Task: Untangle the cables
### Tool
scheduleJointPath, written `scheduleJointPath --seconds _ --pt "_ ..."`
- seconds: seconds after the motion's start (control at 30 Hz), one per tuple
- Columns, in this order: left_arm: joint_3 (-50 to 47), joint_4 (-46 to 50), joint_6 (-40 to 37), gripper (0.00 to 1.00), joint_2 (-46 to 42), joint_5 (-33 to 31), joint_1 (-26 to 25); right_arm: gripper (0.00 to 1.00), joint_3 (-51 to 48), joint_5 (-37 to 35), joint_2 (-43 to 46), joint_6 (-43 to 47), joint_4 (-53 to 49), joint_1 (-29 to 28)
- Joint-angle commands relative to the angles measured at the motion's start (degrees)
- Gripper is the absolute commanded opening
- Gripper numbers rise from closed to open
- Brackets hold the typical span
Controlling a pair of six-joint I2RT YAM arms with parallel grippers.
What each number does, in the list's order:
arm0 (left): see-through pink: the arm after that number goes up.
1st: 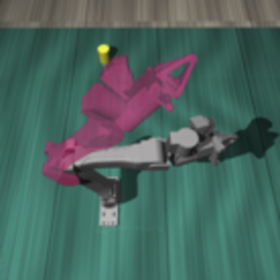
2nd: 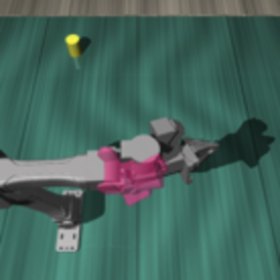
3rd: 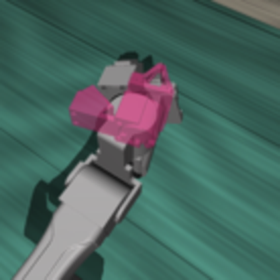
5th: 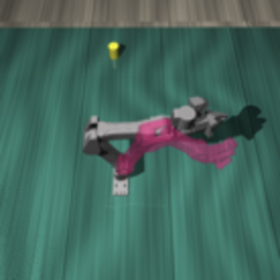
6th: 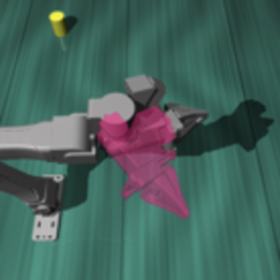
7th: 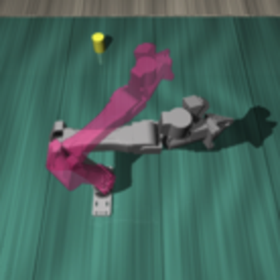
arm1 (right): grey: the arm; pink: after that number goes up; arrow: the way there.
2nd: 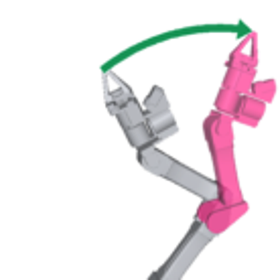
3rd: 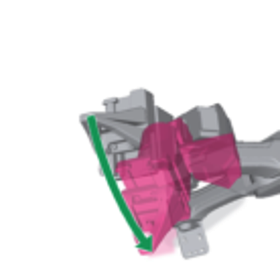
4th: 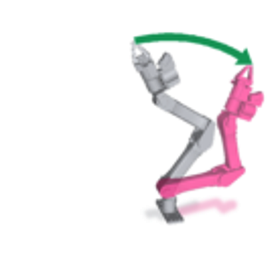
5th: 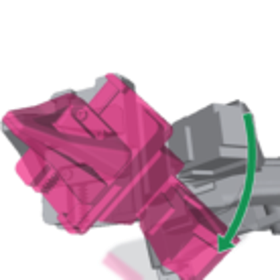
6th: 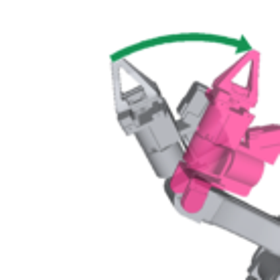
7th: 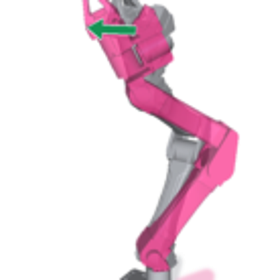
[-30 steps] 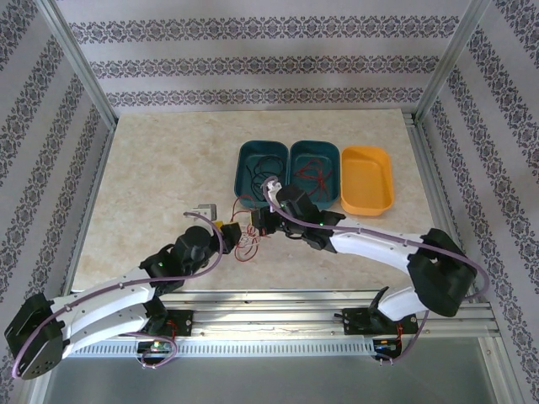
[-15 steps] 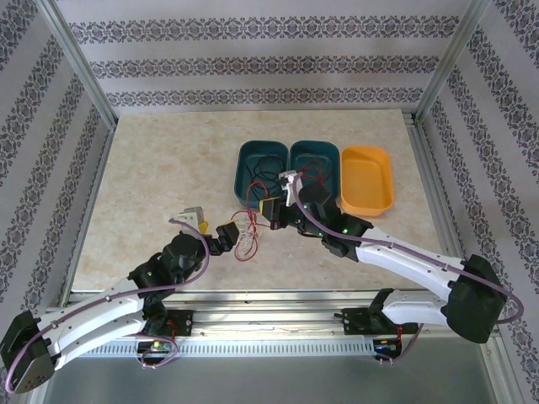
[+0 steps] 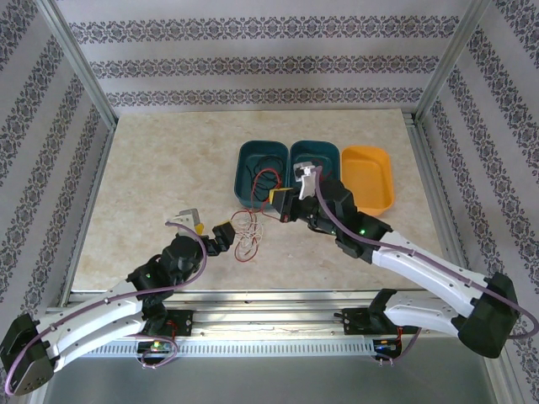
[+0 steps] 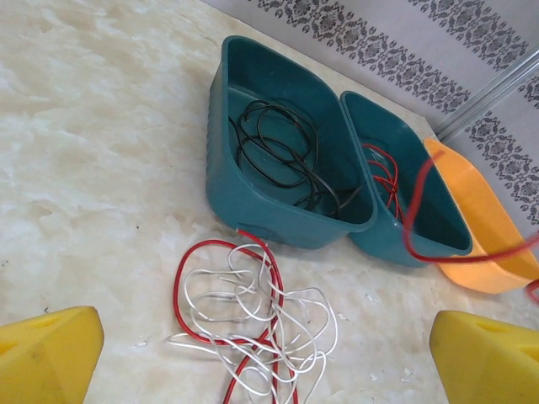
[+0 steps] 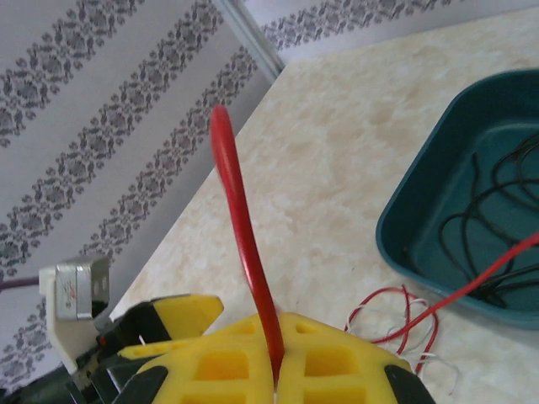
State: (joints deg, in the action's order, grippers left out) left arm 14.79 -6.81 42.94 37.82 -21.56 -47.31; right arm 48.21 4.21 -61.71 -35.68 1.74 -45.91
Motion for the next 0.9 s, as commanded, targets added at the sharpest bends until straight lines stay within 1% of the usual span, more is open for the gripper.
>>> scheduleJointPath --seconds 0.0,0.17,0.33,0.43,0.6,0.7,0.87 --pt "0.85 1.21 0.86 0.99 0.58 -1.17 -0.67 0.0 3.19 -3.67 2.2 1.06 -4.98 1.91" --pt "0.9 1.1 1.1 0.99 1.51 -0.95 -0.68 0.0 5.58 -6.51 3.36 0.4 -11.77 5.37" --pt "1.12 0.97 1.12 0.99 2.06 -0.69 -0.68 0.0 7.78 -8.17 2.92 -1.61 -18.19 11.31" --pt "1.12 0.74 1.19 0.99 2.25 -0.48 -0.67 0.0 8.39 -5.93 1.77 -2.45 -18.94 15.76" --pt "0.99 0.66 1.55 0.99 2.61 -0.28 -0.68 0.0 10.34 -3.58 -1.61 -2.67 -19.58 20.43" --pt "0.69 0.1 1.71 0.99 2.69 -0.24 -0.67 0.0 10.78 -2.5 -3.98 -3.14 -19.01 21.78" --pt "0.77 0.19 1.64 0.99 2.69 0.07 -0.68 0.0 11.12 -2.69 -6.4 -3.34 -18.27 22.78"
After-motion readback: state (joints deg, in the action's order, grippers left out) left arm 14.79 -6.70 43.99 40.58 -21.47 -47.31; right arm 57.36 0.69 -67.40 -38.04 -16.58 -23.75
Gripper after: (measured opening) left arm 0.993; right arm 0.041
